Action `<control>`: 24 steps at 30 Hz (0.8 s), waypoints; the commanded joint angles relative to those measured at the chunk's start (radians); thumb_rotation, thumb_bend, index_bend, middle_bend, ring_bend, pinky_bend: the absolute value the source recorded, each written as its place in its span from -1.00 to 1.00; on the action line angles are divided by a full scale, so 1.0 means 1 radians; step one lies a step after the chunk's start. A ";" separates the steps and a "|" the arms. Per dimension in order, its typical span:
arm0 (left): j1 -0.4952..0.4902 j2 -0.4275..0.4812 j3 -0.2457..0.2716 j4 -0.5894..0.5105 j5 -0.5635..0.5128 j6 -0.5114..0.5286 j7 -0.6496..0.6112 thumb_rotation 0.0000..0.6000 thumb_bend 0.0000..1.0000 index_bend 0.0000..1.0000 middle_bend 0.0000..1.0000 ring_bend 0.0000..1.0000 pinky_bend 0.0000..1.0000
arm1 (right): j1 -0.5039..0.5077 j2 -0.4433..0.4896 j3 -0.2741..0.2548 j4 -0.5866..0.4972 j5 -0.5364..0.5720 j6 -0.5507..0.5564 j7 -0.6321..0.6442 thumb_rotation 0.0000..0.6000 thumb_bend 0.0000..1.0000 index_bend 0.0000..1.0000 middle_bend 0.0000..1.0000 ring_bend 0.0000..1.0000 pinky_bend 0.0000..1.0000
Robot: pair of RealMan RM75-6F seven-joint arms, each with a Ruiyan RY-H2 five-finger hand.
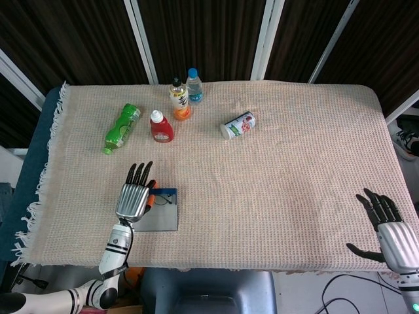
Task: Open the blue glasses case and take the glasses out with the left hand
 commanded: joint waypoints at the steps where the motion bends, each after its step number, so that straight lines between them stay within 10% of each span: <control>1: 0.000 -0.018 -0.005 0.038 0.015 0.010 0.001 1.00 -0.10 0.29 -0.98 -1.00 -1.00 | 0.000 0.000 0.000 0.000 0.000 0.000 0.000 1.00 -0.65 -1.00 -1.00 -1.00 -1.00; 17: -0.001 -0.032 -0.037 0.094 0.005 -0.014 -0.002 1.00 -0.10 0.28 -0.98 -1.00 -1.00 | -0.001 0.001 0.000 -0.001 -0.001 0.001 0.000 1.00 -0.65 -1.00 -1.00 -1.00 -1.00; 24: -0.044 -0.035 -0.127 0.156 -0.027 -0.023 -0.014 1.00 -0.10 0.28 -0.97 -1.00 -1.00 | -0.001 0.002 0.001 0.000 0.001 0.002 0.004 1.00 -0.65 -1.00 -1.00 -1.00 -1.00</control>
